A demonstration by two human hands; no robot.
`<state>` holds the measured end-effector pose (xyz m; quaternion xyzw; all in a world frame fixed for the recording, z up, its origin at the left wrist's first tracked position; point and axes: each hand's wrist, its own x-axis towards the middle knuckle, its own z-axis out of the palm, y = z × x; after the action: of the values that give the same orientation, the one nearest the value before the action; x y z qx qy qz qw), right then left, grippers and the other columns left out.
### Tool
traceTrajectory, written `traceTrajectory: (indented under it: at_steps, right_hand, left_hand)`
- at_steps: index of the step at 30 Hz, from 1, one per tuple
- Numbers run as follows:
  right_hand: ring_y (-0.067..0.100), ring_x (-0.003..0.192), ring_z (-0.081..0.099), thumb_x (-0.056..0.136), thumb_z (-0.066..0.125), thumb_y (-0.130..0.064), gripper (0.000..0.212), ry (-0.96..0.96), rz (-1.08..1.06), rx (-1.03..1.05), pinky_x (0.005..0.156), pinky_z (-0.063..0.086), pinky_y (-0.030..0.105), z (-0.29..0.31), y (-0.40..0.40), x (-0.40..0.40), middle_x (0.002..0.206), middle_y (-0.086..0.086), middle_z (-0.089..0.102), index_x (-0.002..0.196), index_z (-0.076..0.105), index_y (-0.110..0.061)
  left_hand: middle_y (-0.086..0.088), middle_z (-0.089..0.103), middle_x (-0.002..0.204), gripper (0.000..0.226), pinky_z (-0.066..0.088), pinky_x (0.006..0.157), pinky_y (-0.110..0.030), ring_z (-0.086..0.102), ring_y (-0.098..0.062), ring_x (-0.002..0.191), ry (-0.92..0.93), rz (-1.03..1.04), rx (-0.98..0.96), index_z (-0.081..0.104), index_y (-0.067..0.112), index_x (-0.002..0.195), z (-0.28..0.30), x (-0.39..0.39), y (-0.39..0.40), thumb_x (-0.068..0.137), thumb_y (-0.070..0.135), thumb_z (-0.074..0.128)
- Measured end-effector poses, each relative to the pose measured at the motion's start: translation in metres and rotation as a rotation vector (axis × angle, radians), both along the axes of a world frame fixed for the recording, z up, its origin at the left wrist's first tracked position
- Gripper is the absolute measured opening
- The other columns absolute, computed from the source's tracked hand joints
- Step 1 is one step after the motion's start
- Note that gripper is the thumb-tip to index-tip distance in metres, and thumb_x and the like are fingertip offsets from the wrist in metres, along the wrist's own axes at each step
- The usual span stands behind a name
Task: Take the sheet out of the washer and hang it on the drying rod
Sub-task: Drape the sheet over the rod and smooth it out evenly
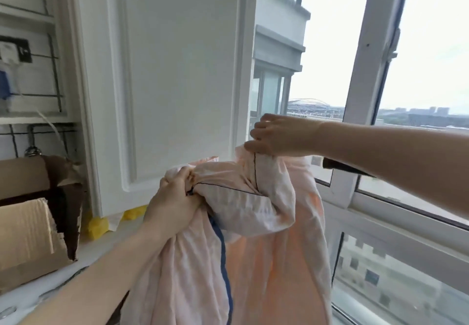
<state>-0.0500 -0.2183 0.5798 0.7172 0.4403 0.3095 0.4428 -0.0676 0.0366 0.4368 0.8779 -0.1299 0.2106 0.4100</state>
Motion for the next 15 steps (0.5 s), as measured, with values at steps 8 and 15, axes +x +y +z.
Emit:
traceTrajectory:
  at_steps: [8, 15]
  right_hand:
    - [0.026, 0.092, 0.06, 0.093, 0.041, -0.006, 0.027, -0.107, -0.403, 0.324, 0.097, 0.043, 0.041, 0.075, -0.061, -0.023, 0.093, 0.004, 0.059, 0.117, 0.045, -0.017]
    - [0.025, 0.079, 0.053, 0.093, 0.04, -0.009, 0.024, -0.15, -0.593, 0.554, 0.082, 0.043, 0.038, 0.096, -0.117, -0.054, 0.082, 0.002, 0.048, 0.116, 0.041, -0.015]
  left_hand:
    - [0.002, 0.056, 0.102, 0.032, 0.048, 0.085, -0.044, 0.055, -0.026, 0.099, -0.105, -0.034, -0.013, 0.051, 0.03, 0.096, 0.076, 0.008, -0.021, 0.066, 0.04, 0.048]
    - [-0.007, 0.057, 0.101, 0.019, 0.038, 0.07, -0.037, 0.052, -0.031, 0.094, -0.276, 0.043, -0.044, 0.049, 0.022, 0.095, 0.127, -0.003, -0.049, 0.082, 0.03, 0.06]
